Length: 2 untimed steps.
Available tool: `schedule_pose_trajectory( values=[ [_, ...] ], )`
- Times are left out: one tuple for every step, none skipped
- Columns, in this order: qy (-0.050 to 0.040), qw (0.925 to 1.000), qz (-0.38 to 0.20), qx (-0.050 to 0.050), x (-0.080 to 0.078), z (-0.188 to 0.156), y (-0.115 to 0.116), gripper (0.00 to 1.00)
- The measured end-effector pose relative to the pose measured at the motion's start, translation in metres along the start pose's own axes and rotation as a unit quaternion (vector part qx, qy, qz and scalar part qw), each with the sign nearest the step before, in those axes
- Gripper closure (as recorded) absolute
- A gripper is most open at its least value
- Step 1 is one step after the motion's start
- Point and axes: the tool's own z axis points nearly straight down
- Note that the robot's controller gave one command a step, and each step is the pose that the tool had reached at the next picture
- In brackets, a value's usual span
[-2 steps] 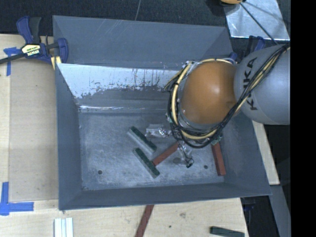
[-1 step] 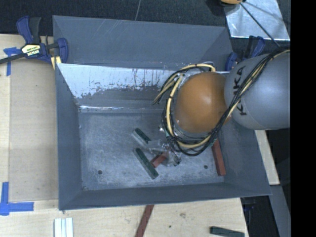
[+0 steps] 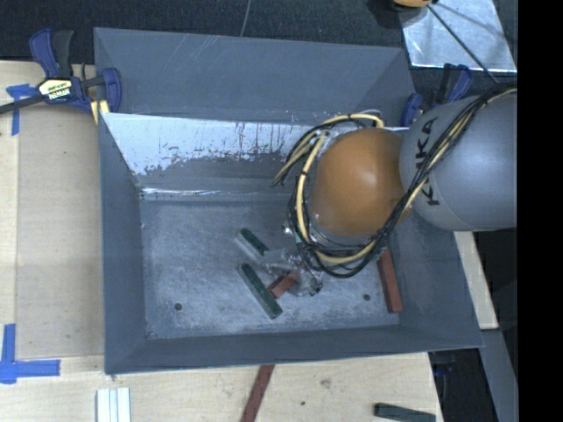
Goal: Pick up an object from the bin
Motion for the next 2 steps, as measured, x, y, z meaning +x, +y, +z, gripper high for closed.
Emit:
schedule_pose_trajectory(
  values=[
    [-0.0024, 0.9991, -0.042, -0.001, 0.002, 0.000, -0.007, 1.00],
    [-0.0005, 1.0000, -0.007, 0.002, 0.017, -0.191, 0.002, 1.00]
  ],
)
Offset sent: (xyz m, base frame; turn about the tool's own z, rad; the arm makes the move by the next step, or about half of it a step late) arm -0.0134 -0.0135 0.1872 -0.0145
